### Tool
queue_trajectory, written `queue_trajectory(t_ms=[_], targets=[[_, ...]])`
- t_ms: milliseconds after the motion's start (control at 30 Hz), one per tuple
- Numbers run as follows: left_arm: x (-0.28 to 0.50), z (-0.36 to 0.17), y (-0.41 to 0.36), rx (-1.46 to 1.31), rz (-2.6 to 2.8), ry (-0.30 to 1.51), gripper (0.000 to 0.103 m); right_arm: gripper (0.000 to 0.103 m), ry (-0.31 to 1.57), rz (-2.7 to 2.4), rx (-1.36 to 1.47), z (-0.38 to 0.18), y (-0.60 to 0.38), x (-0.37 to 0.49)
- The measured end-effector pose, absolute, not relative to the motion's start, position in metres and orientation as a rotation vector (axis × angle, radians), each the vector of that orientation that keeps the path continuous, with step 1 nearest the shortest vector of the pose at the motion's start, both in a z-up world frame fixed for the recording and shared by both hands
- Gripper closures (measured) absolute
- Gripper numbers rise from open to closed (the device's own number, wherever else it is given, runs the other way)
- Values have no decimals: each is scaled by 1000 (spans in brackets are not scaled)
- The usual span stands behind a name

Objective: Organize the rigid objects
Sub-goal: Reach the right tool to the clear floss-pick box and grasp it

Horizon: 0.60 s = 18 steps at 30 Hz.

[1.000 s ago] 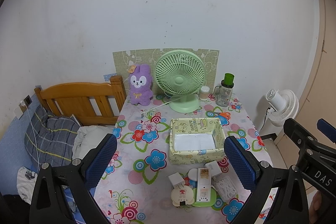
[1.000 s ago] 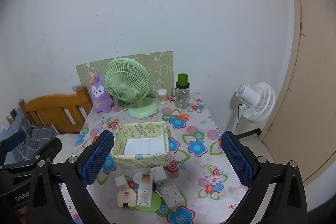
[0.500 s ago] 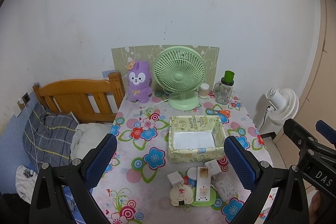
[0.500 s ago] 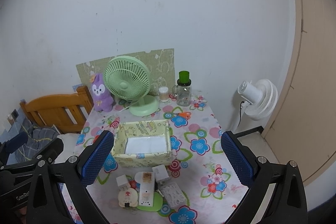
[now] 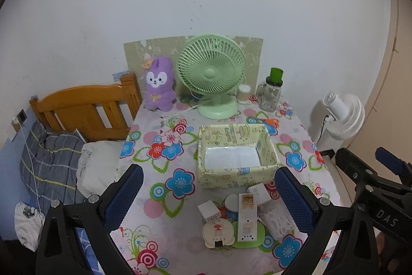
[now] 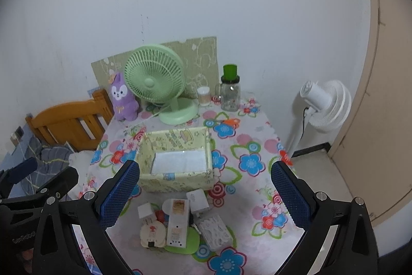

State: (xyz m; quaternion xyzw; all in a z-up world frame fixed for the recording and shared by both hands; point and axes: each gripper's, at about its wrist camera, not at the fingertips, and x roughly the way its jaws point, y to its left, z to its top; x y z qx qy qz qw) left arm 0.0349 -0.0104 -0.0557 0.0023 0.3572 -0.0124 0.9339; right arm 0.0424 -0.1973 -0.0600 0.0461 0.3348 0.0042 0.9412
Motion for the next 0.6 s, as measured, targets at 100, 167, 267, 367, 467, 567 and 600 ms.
queue_trajectory(t_ms=[100,167,267,367,467,567,600], targets=[[41,-72,-13,16,-35,766,0,0,693,-22,69,-79,-198,46],[45,-85,-14,17,-40,792,0,0,714,-21,42,-92,-196,49],[50,-107,-15,4,-47,833,0,1,735,-16,27,-111,-195,52],[53,-124,-14,-5,-45,854,0,2,755,-1,42,-132,-196,55],[56,-141,-12,0,-38,864,0,2,762,15,62,-150,-198,57],[61,-161,-9,-11,-45,893,0,2,770,22,61,-168,-198,60],[62,-166,-9,-13,-45,902,0,2,771,23,57,-174,-198,61]])
